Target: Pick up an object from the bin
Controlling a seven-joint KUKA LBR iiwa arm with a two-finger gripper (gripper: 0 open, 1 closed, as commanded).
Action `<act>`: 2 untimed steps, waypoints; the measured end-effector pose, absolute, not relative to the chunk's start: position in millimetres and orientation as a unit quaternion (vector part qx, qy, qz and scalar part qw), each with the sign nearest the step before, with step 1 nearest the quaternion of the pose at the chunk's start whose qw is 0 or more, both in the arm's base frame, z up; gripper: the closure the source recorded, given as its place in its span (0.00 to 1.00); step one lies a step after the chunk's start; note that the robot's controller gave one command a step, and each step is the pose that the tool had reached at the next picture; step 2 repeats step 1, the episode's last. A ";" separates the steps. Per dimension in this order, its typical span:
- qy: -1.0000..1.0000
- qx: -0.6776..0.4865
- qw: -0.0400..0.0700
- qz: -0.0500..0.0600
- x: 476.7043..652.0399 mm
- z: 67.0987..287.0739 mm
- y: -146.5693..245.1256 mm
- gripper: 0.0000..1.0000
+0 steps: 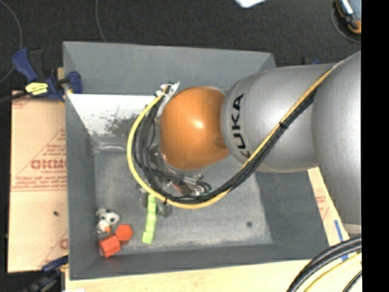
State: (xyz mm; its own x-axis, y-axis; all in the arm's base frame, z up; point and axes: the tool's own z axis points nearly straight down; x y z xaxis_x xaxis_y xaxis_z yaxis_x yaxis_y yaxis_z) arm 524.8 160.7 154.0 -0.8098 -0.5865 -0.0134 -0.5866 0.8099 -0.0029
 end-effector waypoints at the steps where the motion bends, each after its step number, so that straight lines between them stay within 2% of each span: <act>1: 0.952 -0.307 0.012 0.001 543.4 194.5 168.0 1.00; 2: 0.952 -0.307 0.012 0.001 543.4 194.5 168.0 1.00</act>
Offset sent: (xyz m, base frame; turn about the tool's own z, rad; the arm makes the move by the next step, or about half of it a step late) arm 0.0143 0.0076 0.1010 -0.0194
